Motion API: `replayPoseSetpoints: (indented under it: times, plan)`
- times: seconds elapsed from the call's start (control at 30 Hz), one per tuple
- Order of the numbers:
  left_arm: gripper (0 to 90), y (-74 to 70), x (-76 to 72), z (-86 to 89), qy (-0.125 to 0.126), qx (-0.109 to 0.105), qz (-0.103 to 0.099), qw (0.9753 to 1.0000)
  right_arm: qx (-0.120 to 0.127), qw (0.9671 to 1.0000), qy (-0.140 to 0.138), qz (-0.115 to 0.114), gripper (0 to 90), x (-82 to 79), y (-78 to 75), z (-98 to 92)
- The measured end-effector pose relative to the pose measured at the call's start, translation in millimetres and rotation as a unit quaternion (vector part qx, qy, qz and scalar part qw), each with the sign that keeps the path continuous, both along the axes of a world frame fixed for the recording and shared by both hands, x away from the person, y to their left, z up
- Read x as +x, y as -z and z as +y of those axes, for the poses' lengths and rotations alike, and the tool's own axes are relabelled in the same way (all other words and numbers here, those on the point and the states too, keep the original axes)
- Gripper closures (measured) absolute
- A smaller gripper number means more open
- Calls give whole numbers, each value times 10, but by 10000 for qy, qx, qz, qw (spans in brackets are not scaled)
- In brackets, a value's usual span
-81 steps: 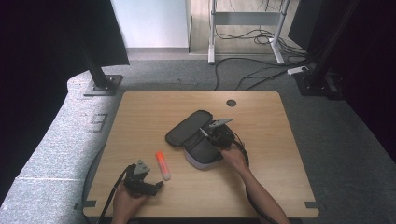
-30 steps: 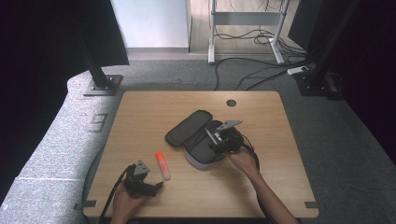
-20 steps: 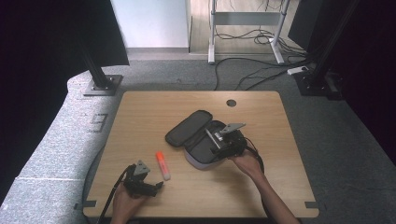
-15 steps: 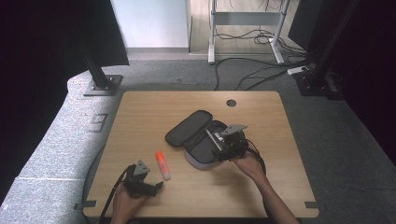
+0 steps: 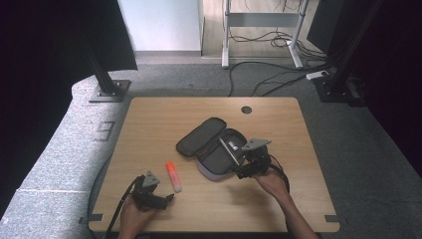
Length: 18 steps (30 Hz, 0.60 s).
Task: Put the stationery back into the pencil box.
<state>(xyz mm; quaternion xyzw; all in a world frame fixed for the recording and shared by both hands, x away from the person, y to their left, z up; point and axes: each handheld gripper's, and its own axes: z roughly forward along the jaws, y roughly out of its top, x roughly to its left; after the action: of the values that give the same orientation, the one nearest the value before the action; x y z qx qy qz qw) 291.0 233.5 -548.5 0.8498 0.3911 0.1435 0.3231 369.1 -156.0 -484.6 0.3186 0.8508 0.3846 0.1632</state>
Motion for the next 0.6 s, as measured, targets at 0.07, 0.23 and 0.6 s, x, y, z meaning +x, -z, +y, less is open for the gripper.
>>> replayPoseSetpoints:
  times: [0.07,0.23,0.6]
  plan:
    - [3,0,1,0,3,2,-2,10000,20,10000,25,9,0,-28,11,-36]
    - [3,0,1,0,2,1,-3,10000,29,10000,65,29,0,-88,55,-123]
    - [3,0,1,0,4,1,-1,10000,98,9997,227,78,12,-234,181,-317]
